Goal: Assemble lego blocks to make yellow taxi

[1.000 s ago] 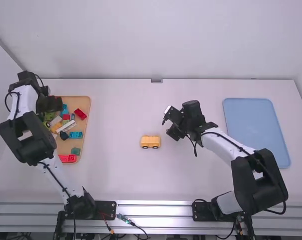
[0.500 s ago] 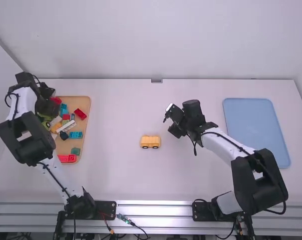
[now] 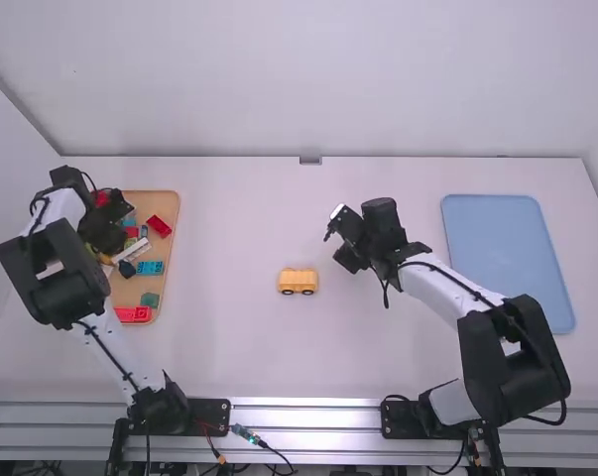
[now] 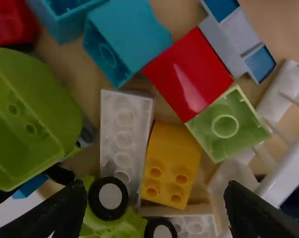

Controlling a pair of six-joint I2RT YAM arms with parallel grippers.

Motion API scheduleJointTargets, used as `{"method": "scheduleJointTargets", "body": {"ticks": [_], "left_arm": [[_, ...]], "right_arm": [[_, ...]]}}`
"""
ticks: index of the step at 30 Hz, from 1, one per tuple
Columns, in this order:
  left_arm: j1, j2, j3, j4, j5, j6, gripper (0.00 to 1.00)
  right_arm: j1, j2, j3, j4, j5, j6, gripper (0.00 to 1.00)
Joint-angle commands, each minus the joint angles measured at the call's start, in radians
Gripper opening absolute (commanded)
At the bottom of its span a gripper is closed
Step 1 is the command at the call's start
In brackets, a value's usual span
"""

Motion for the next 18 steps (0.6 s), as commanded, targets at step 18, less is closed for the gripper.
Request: {"method": "scheduleJointTargets", "body": {"ticks": [18], "left_arm": [[0.011, 0.002, -0.100, 0.071, -0.038, 0.014, 0.54]], "right_arm": [[-0.010, -0.017, 0.045, -0.004, 0.012, 0.013, 0.99]]}}
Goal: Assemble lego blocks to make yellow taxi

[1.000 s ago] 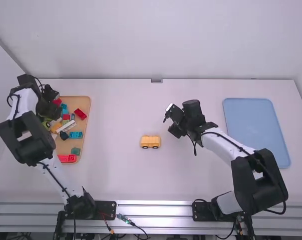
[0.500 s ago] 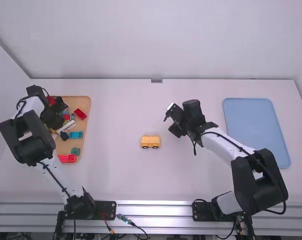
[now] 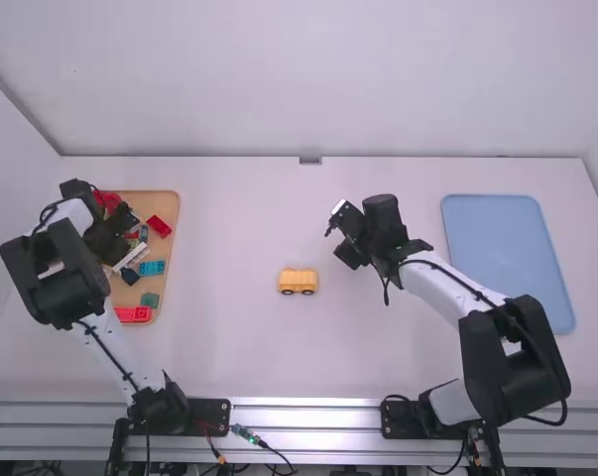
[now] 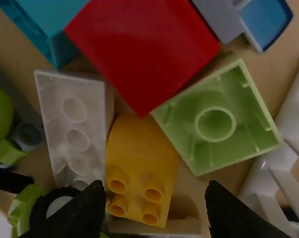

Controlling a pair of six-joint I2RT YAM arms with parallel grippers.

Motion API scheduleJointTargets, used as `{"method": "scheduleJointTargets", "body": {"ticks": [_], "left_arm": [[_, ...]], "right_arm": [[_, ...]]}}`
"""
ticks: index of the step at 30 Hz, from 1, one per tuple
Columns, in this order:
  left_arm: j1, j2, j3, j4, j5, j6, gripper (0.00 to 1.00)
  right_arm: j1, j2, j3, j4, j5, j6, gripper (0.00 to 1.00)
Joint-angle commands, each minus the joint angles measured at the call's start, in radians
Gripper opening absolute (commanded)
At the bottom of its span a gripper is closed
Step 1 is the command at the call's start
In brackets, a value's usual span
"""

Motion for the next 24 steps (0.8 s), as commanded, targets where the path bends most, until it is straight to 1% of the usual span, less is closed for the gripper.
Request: {"method": "scheduleJointTargets", "body": {"ticks": [1, 5, 10, 11, 12, 13, 15, 18, 24], "left_arm": [[0.008, 0.001, 0.013, -0.009, 0.007, 0.000, 0.54], [0.010, 0.001, 0.010, -0.014, -0.008, 0.000, 0.55], [0.010, 0.001, 0.008, -0.021, -0.020, 0.000, 0.66], [0.011, 0.001, 0.007, -0.020, -0.024, 0.000, 0.67], [0.018, 0.001, 0.007, -0.021, -0.022, 0.001, 0.65], [0.023, 0.001, 0.007, -0.018, -0.021, 0.000, 0.61], [0.032, 0.001, 0.007, -0.013, -0.014, -0.007, 0.55], [0.063, 0.001, 0.008, -0.021, 0.072, 0.028, 0.53], [0.086, 0.001, 0.007, -0.033, 0.183, 0.042, 0.62]], "right_arm": [[-0.004, -0.017, 0.026, -0.001, 0.000, 0.006, 0.99], [-0.004, -0.017, 0.026, -0.001, 0.001, 0.007, 0.99], [-0.004, -0.017, 0.026, -0.001, 0.001, 0.007, 0.99], [-0.004, -0.017, 0.026, -0.001, 0.001, 0.006, 0.99], [-0.004, -0.017, 0.026, -0.001, 0.001, 0.007, 0.99], [-0.004, -0.017, 0.026, -0.001, 0.001, 0.007, 0.99], [-0.004, -0.017, 0.026, -0.002, 0.001, 0.006, 0.99], [-0.004, -0.017, 0.026, 0.001, 0.002, 0.007, 0.99], [-0.004, -0.017, 0.026, 0.004, 0.000, 0.006, 0.99]]}}
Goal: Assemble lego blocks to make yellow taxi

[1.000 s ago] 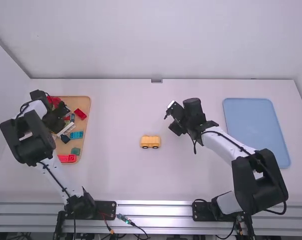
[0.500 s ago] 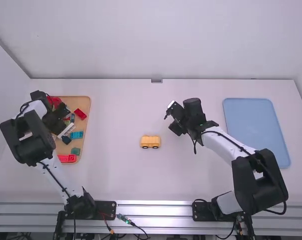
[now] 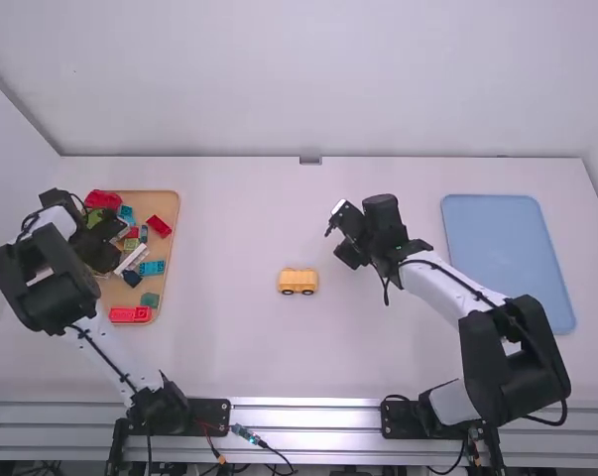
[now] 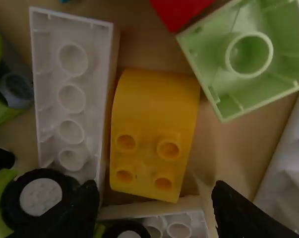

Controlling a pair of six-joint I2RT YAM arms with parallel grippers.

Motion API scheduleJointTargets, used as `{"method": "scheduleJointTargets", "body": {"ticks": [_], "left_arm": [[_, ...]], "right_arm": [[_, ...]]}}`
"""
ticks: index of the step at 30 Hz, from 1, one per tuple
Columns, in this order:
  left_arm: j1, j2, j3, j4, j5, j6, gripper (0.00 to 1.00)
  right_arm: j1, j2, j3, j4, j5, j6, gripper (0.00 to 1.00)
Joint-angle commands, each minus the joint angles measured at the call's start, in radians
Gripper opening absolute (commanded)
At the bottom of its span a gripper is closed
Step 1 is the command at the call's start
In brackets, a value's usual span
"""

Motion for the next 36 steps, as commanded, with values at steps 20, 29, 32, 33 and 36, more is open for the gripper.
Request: {"method": "scheduleJointTargets", "body": {"ticks": [20, 29, 32, 33, 36], "left_arm": [[0.008, 0.001, -0.044, 0.071, 0.222, 0.098, 0.46], [0.032, 0.001, -0.082, 0.123, 0.228, 0.064, 0.48], [0.075, 0.001, -0.082, 0.120, 0.317, 0.065, 0.54], [0.077, 0.001, -0.082, 0.120, 0.322, 0.065, 0.55], [0.125, 0.001, -0.083, 0.097, 0.387, 0.066, 0.62]], "right_arm": [[-0.004, -0.017, 0.026, -0.008, 0.000, 0.007, 0.99], [-0.004, -0.017, 0.026, -0.007, 0.002, 0.006, 0.99], [-0.004, -0.017, 0.026, -0.006, 0.002, 0.006, 0.99], [-0.004, -0.017, 0.026, -0.006, 0.002, 0.006, 0.99], [-0.004, -0.017, 0.026, 0.000, 0.001, 0.006, 0.99]]}}
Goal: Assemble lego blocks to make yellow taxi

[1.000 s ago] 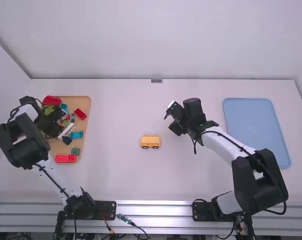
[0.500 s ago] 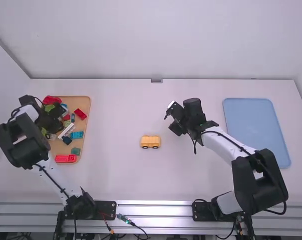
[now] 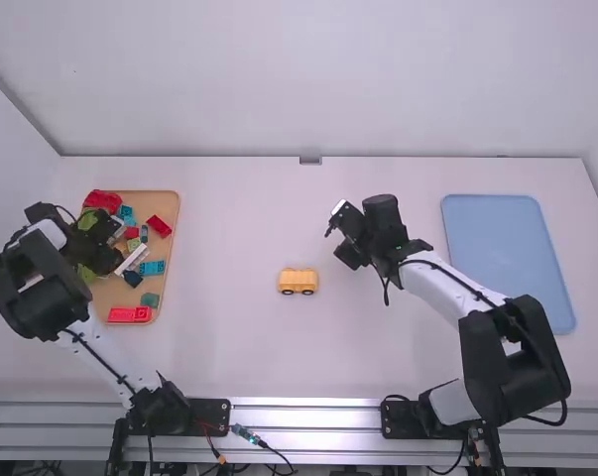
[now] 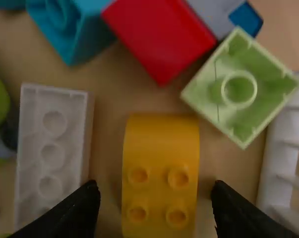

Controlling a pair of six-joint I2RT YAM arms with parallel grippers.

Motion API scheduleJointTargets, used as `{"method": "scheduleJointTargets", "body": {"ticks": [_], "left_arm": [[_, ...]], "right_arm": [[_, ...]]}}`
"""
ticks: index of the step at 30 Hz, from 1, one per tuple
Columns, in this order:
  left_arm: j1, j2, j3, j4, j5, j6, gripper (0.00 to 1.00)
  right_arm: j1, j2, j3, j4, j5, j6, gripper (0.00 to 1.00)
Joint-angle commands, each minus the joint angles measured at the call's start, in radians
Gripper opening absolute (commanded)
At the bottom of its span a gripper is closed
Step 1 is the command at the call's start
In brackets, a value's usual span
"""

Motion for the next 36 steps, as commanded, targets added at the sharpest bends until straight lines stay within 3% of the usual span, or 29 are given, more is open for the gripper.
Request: {"method": "scheduleJointTargets", "body": {"ticks": [1, 11, 22, 36], "left_arm": [[0.047, 0.002, -0.016, -0.021, 0.088, 0.002, 0.62], [0.051, 0.002, -0.040, -0.019, 0.224, 0.101, 0.66], [0.051, 0.002, -0.101, 0.104, 0.220, 0.059, 0.53], [0.056, -0.003, -0.090, 0.109, 0.198, 0.034, 0.42]], "right_arm": [[-0.004, -0.016, 0.026, 0.005, 0.000, 0.006, 0.99], [-0.002, -0.016, 0.026, 0.021, -0.003, 0.006, 0.99], [-0.002, -0.016, 0.026, 0.023, -0.004, 0.006, 0.99], [-0.002, -0.016, 0.026, 0.022, -0.004, 0.006, 0.99]]}}
